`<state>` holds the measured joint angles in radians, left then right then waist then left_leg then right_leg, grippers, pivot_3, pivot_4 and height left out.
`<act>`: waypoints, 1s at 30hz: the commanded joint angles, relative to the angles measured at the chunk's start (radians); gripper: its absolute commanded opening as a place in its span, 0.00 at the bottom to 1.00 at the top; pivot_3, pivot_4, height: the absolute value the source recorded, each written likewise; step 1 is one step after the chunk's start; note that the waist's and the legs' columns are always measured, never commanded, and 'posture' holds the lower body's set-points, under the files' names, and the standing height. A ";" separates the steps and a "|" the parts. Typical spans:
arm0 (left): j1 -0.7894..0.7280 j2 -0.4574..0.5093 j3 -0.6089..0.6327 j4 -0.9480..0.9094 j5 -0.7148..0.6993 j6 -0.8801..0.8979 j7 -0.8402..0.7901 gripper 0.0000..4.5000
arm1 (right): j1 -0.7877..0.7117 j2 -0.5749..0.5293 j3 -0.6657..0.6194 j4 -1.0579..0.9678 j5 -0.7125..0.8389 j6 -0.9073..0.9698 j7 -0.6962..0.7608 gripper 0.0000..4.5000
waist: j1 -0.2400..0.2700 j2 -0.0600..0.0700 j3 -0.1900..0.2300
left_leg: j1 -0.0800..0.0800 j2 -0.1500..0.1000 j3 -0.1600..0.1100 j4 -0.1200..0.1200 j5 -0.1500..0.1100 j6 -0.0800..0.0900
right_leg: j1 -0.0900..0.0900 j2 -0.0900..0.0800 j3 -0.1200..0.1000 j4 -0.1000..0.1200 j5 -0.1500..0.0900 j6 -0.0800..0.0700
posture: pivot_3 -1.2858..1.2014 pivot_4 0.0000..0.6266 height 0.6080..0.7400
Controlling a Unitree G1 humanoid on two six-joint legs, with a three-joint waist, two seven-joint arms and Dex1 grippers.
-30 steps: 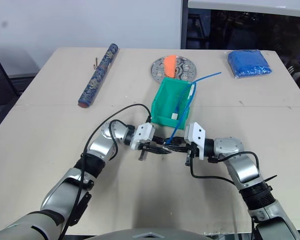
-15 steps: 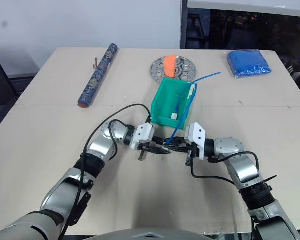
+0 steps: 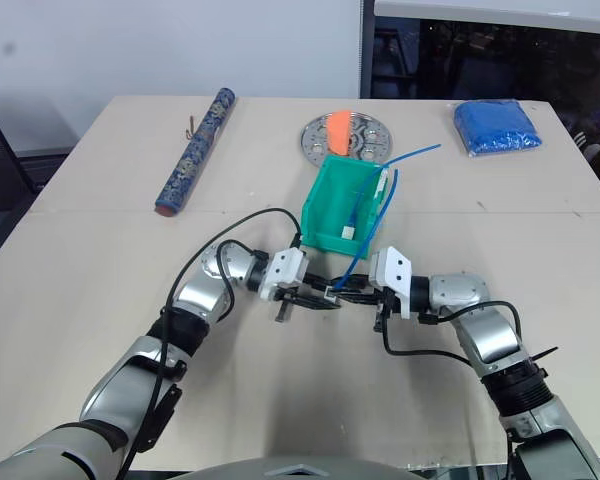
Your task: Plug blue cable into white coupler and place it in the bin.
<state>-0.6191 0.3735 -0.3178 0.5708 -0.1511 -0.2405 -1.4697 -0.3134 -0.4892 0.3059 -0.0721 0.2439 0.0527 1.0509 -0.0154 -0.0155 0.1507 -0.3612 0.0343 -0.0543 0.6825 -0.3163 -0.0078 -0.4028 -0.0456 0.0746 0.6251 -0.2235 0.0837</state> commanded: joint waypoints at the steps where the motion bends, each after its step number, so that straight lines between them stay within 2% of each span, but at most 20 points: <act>1: 0.013 -0.008 -0.013 -0.018 -0.009 0.024 -0.039 0.12 | -0.009 0.018 0.051 0.047 -0.075 0.040 -0.031 0.00 | -0.001 0.000 0.000 | 0.000 0.000 0.000 0.000 0.000 0.000 | 0.000 0.000 0.000 0.000 0.000 0.000 | 0.52 0.24 1.00; 8: 0.014 -0.013 -0.013 -0.019 -0.003 0.028 -0.042 0.12 | -0.027 0.030 0.132 0.133 -0.107 0.198 -0.005 0.00 | -0.010 -0.001 -0.002 | 0.002 0.000 -0.001 0.000 0.000 0.000 | 0.001 0.000 0.000 0.001 0.000 0.000 | 0.52 0.24 1.00; 11: 0.017 -0.013 -0.011 -0.027 -0.003 0.033 -0.040 0.12 | -0.019 0.050 0.128 0.143 -0.099 0.144 0.008 0.00 | -0.018 -0.002 -0.003 | 0.008 0.000 -0.002 -0.001 0.000 0.000 | 0.008 0.001 0.000 0.001 0.000 -0.001 | 0.52 0.24 1.00; 14: 0.026 -0.006 -0.003 -0.039 0.000 0.049 -0.025 0.12 | -0.036 0.177 -0.041 0.057 0.153 0.199 -0.017 0.00 | -0.021 -0.004 -0.003 | 0.012 0.001 -0.002 -0.003 0.000 0.000 | 0.012 0.001 0.000 0.001 -0.001 -0.001 | 0.52 0.24 1.00; 15: 0.030 -0.001 -0.001 -0.045 0.004 0.060 -0.017 0.24 | -0.045 0.193 -0.078 0.038 0.200 0.224 -0.016 0.00 | -0.023 -0.003 -0.002 | 0.012 0.001 -0.003 -0.003 0.000 0.000 | 0.011 0.002 -0.001 0.001 -0.001 -0.001 | 0.52 0.24 1.00; 16: 0.036 0.005 0.002 -0.056 0.006 0.073 -0.010 0.30 | -0.053 0.190 -0.092 0.032 0.205 0.228 -0.009 0.00 | -0.025 -0.002 -0.001 | 0.012 0.001 -0.003 -0.003 0.000 0.000 | 0.011 0.002 -0.001 0.001 -0.001 -0.001 | 0.52 0.24 1.00; 17: 0.042 0.009 0.005 -0.066 0.006 0.082 -0.004 0.36 | -0.058 0.184 -0.098 0.030 0.202 0.231 -0.005 0.00 | -0.026 -0.001 0.000 | 0.011 0.001 -0.003 -0.003 0.000 0.000 | 0.010 0.002 0.000 0.001 -0.001 -0.001 | 0.52 0.24 1.00; 18: 0.054 0.015 0.015 -0.091 0.010 0.086 0.021 0.37 | -0.067 0.176 -0.107 0.027 0.201 0.244 -0.008 0.00 | -0.027 0.001 0.001 | 0.011 0.001 -0.003 -0.003 0.000 0.000 | 0.010 0.002 0.000 0.001 -0.001 -0.001 | 0.52 0.24 1.00; 19: 0.069 0.023 0.027 -0.123 0.011 0.095 0.047 0.52 | -0.075 0.171 -0.117 0.024 0.207 0.257 -0.011 0.00 | -0.026 0.001 0.001 | 0.009 0.001 -0.003 -0.003 0.000 0.000 | 0.009 0.002 0.000 0.001 -0.001 -0.001 | 0.52 0.24 1.00; 23: 0.192 0.096 0.110 -0.379 -0.046 0.236 0.144 0.92 | -0.121 0.135 -0.157 -0.006 0.250 0.348 -0.021 0.00 | -0.026 0.001 0.001 | 0.005 0.001 -0.005 -0.003 0.000 0.000 | 0.005 0.002 -0.002 0.000 -0.001 -0.001 | 0.52 0.24 1.00; 24: 0.236 0.119 0.139 -0.461 -0.064 0.286 0.180 0.99 | -0.140 0.128 -0.172 -0.018 0.274 0.385 -0.027 0.00 | -0.026 0.001 0.001 | 0.003 0.001 -0.006 -0.003 0.000 0.000 | 0.003 0.002 -0.002 0.000 -0.001 -0.001 | 0.52 0.24 1.00; 27: 0.350 0.168 0.209 -0.678 -0.112 0.445 0.285 0.99 | -0.201 0.115 -0.207 -0.034 0.329 0.481 -0.048 0.00 | -0.026 0.002 0.002 | -0.002 0.002 -0.006 -0.004 0.000 0.000 | -0.003 0.002 -0.002 0.001 -0.001 -0.002 | 0.52 0.24 1.00; 30: 0.443 0.190 0.302 -0.929 -0.169 0.655 0.443 0.99 | -0.342 0.131 -0.239 0.062 0.334 0.599 -0.140 0.00 | -0.028 0.002 0.004 | -0.002 0.002 -0.005 -0.004 0.000 0.000 | -0.003 0.001 -0.002 0.000 -0.001 -0.002 | 0.52 0.24 1.00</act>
<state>-0.1774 0.5570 -0.0680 -0.2213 -0.2759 0.3253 -1.1018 -0.6014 -0.3628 0.1095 -0.0164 0.5585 0.6103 0.9553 -0.0431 -0.0134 0.1548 -0.3634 0.0361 -0.0588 0.6781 -0.3163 -0.0079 -0.4062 -0.0446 0.0725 0.6257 -0.2240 0.0822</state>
